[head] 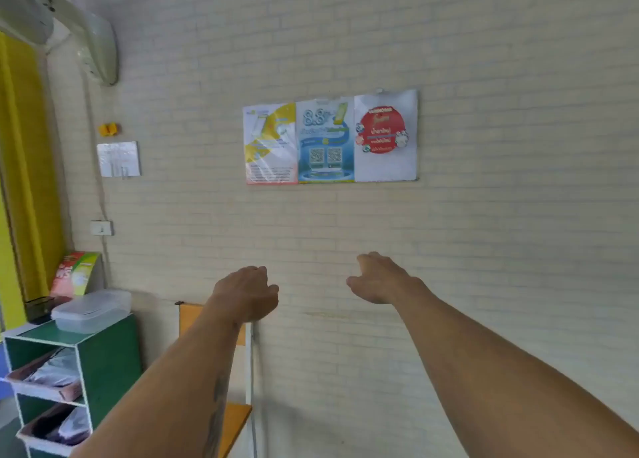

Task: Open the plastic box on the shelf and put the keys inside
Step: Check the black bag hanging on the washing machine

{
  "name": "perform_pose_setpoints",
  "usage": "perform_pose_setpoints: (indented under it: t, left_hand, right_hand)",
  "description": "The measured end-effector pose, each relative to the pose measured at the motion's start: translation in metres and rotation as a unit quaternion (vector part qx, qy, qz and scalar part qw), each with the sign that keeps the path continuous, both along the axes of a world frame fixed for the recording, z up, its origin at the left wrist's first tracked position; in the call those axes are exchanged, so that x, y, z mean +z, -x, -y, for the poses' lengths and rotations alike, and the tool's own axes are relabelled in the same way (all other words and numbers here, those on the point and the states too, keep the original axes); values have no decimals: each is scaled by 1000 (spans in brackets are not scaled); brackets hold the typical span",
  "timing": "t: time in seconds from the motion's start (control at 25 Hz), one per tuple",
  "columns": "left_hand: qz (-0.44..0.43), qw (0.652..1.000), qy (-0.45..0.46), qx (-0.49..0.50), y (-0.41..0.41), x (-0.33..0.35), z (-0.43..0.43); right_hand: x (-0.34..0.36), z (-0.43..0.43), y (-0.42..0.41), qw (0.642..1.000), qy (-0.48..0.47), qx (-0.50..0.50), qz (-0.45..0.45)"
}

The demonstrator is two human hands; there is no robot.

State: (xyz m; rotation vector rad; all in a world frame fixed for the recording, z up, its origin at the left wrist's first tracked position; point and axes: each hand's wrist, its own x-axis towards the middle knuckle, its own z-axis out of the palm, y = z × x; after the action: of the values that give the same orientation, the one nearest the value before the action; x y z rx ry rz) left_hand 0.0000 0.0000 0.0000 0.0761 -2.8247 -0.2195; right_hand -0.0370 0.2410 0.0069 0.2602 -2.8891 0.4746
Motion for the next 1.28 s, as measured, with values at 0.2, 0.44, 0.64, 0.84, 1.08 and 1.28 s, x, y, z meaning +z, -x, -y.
perform_pose_setpoints:
  t: [0.2, 0.44, 0.64, 0.84, 1.08, 1.28]
  left_hand:
    - [-40, 995, 38, -87, 21, -24, -96]
    - [17, 980, 33, -196, 32, -79, -245]
    - [64, 964, 18, -258, 22, -116, -384]
    - [90, 942, 14, -324, -4, -149, -519]
    - [123, 908, 41, -399, -39, -177, -647]
    - [148, 851, 60, -500, -80, -206, -780]
  right_hand:
    - [-26, -99, -14, 996, 10, -87, 7]
    - [-76, -247, -60, 980, 31, -192, 42]
    - [-121, -377, -113, 961, 26, -263, 82]
    - [-159, -499, -175, 938, 35, -322, 123]
    - [-190, -606, -252, 905, 71, -398, 130]
    - [-216, -691, -331, 853, 102, -492, 141]
